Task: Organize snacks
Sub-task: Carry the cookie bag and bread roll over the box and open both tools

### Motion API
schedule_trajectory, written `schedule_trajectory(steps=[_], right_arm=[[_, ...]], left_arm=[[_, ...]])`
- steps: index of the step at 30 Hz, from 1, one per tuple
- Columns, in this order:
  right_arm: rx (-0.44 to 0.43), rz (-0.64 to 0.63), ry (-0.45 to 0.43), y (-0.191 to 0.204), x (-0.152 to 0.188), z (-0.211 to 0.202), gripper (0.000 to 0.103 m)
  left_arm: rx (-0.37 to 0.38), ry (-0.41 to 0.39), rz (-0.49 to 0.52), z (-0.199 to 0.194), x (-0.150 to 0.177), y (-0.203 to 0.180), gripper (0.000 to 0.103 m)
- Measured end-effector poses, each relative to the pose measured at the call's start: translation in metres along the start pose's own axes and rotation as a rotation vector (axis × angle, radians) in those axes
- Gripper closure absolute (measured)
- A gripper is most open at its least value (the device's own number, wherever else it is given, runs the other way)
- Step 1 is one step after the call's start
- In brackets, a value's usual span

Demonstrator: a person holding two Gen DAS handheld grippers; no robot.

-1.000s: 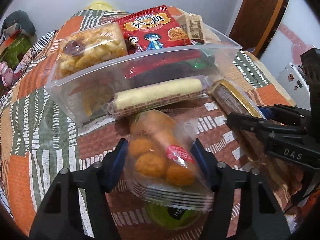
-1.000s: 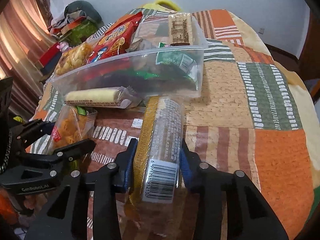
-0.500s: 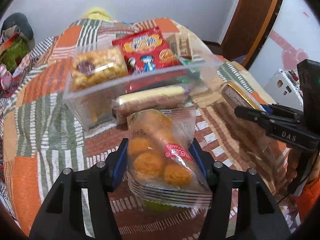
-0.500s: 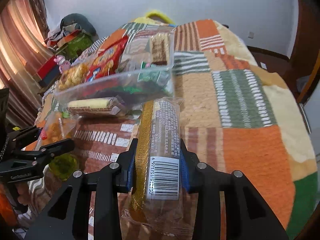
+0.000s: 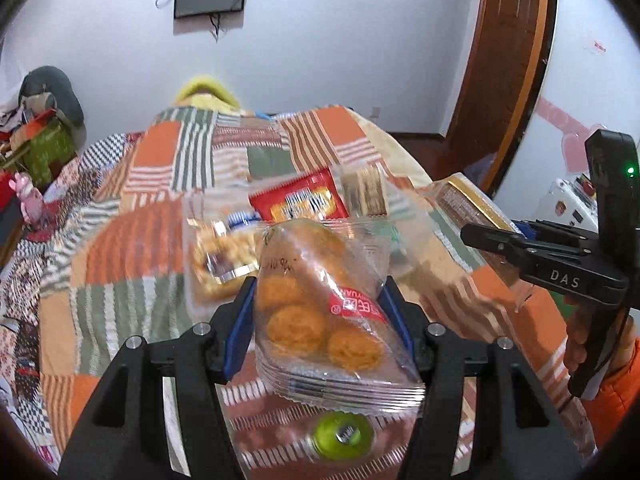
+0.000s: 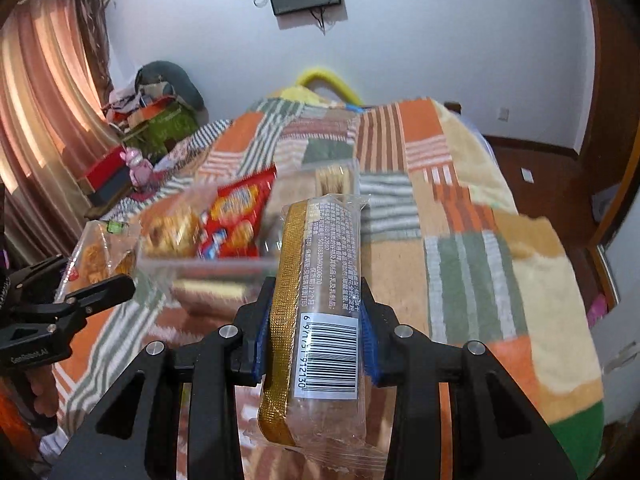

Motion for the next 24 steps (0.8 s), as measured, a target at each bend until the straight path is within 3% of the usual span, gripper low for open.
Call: schedule_trajectory(steps=[9, 24], right_arm=[[-0.023, -0.018, -0.030, 0.019, -0.037, 0.018, 0.070], [-0.018, -0.041, 0.070, 0.039, -0.039, 0.088, 0.070]], left_arm=[[-0.030, -0.046, -0.046, 0.020, -0.042, 0.030, 0.044], [-0.068, 0.004, -0.129, 0.084, -0.053, 0.075, 0.044]])
Point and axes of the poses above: each gripper's, at about its wrist camera, not at the fingertips, and z roughly the way its jaws point, y to its left, x to its underside, the point moved 6 cm from there along z, roughly the way its jaws point, and after that the axes turned 12 degrees about x, right-handed, at the moved point
